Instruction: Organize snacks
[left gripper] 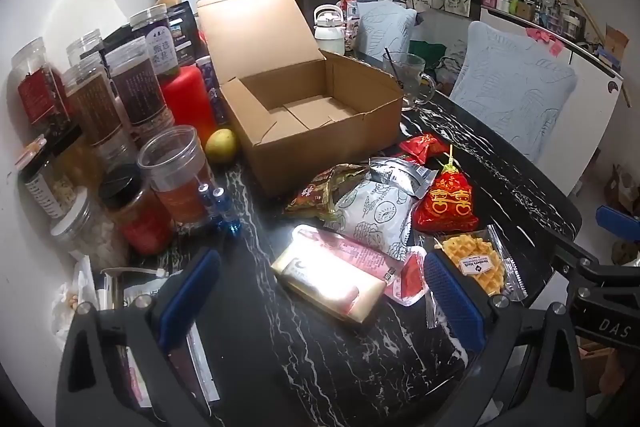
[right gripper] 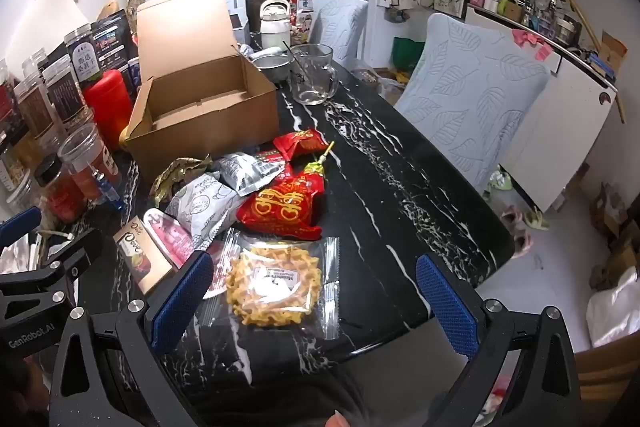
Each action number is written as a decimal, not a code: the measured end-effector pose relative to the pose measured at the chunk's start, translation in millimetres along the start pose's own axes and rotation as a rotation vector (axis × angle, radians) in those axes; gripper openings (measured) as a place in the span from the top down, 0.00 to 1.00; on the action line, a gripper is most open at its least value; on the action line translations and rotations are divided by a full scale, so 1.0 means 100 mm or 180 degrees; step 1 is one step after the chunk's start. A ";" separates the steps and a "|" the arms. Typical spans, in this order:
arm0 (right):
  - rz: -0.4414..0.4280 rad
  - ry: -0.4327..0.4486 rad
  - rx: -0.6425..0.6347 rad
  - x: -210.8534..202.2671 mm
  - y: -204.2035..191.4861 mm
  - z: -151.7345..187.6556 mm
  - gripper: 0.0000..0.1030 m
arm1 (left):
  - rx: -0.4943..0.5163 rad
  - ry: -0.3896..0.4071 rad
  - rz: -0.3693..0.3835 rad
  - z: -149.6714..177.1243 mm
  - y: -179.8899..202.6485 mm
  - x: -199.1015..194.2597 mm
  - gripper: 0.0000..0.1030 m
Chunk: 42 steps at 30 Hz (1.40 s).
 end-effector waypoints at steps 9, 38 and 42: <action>0.0005 -0.0016 -0.0003 0.01 -0.02 -0.01 0.00 | 0.0060 0.0094 0.0029 -0.01 0.02 -0.08 0.00; -0.0022 0.0057 -0.0053 -0.08 -0.07 0.00 0.00 | 0.0047 0.0057 0.0057 0.03 -0.03 -0.07 0.00; -0.0032 0.0068 -0.0060 -0.09 -0.07 0.00 0.00 | 0.0037 0.0063 0.0048 0.02 -0.04 -0.07 0.00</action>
Point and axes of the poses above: each gripper's, at about its wrist camera, not at the fingertips, and x roughly the way its jaws point, y to its right, z to its underside, the point moved 4 cm from there along x, roughly the way its jaws point, and after that the axes turned 6 degrees about -z, right-handed, at the moved point
